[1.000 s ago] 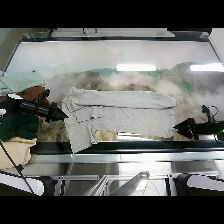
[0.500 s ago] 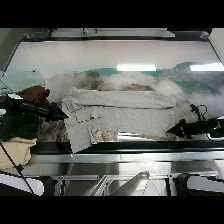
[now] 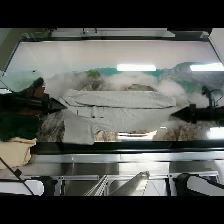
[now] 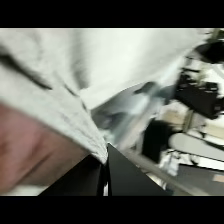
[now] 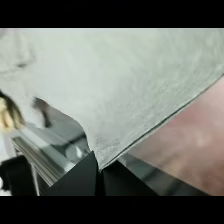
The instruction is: Fold the shirts.
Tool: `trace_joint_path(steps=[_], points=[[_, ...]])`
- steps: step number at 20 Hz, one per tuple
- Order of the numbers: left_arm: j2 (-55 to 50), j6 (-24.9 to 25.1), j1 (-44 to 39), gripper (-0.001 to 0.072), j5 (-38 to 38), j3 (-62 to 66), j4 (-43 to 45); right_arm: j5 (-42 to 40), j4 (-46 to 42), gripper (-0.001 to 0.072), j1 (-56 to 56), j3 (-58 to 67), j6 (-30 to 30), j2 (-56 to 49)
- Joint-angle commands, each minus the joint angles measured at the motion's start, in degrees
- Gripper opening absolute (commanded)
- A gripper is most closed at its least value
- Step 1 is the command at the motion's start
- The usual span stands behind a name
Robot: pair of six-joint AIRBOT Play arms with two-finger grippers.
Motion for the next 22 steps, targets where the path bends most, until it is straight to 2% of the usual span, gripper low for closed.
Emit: trace_joint_path(steps=[1,3,5,7,12,15,17,19,22], points=[[10.62,4.11,1.51,0.0021,-11.98,0.07,-28.92,7.10,20.39,0.0013,-2.62,8.35,0.33,10.05],[19.19,3.80,4.31,0.0021,-13.18,0.09,-47.01,5.73,37.33,0.0013,-6.78,13.53,0.00,19.17],[27.56,3.89,8.55,0.0021,-13.22,1.11,-58.64,0.63,45.03,0.0013,-11.02,17.92,-0.57,27.43],[34.73,3.76,12.96,0.0021,-12.94,3.67,-62.53,-4.74,44.96,0.0014,-13.55,20.94,-0.59,34.53],[47.80,1.77,24.61,0.0021,-12.37,9.68,-62.34,-5.64,45.09,0.0013,-13.66,21.86,0.07,42.18],[50.56,1.01,32.24,0.0022,-13.07,8.98,-60.24,-6.75,43.32,0.0012,-13.64,21.86,0.09,41.97],[49.99,1.01,31.19,0.0022,-10.19,4.81,-51.23,-6.97,35.17,0.0012,-13.60,21.81,0.63,40.44],[47.71,1.11,25.64,0.0022,-5.25,-0.72,-38.45,-8.57,24.06,0.0012,-10.93,20.87,3.39,38.21],[40.33,4.81,12.85,0.0022,2.38,-7.91,-26.23,-14.29,15.19,0.0012,-2.56,13.57,3.48,32.94]])
